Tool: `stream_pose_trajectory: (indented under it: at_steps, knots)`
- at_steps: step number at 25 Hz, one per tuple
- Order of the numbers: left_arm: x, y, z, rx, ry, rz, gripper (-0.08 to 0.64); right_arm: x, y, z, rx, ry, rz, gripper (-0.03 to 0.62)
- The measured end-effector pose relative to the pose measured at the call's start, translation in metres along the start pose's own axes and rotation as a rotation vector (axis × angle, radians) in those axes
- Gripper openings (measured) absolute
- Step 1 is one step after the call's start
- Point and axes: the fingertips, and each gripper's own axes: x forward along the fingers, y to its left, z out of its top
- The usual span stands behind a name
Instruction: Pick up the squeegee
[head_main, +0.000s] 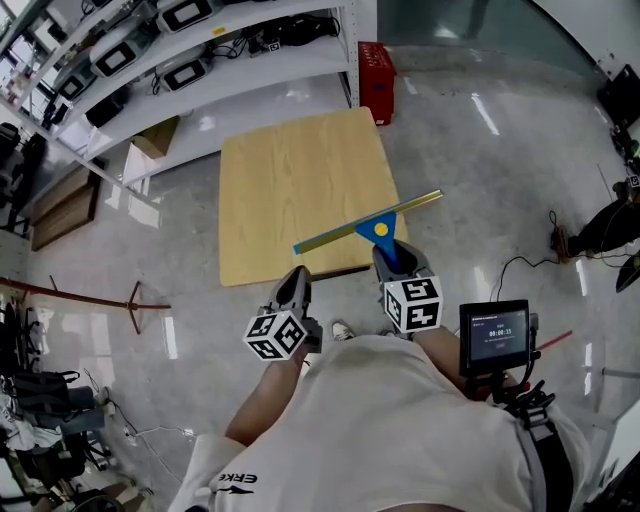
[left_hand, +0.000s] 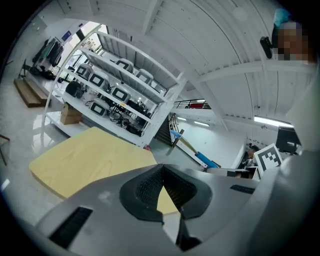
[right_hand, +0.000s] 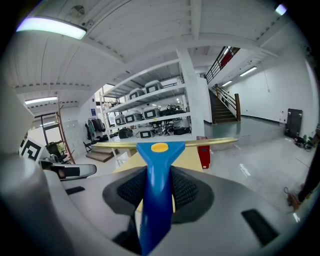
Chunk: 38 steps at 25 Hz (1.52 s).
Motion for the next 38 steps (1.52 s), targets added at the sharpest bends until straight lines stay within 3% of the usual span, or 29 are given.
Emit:
stream_pose_trajectory:
  at_steps: [23, 38]
  knots:
    - [-0.014, -0.05, -0.032, 0.021, -0.02, 0.042, 0.005, -0.044, -0.031, -0.017, 0.017, -0.025, 0.043, 0.13]
    - [-0.035, -0.03, -0.04, 0.023, 0.0, 0.081, 0.005, -0.032, -0.015, -0.036, 0.023, 0.008, 0.069, 0.13]
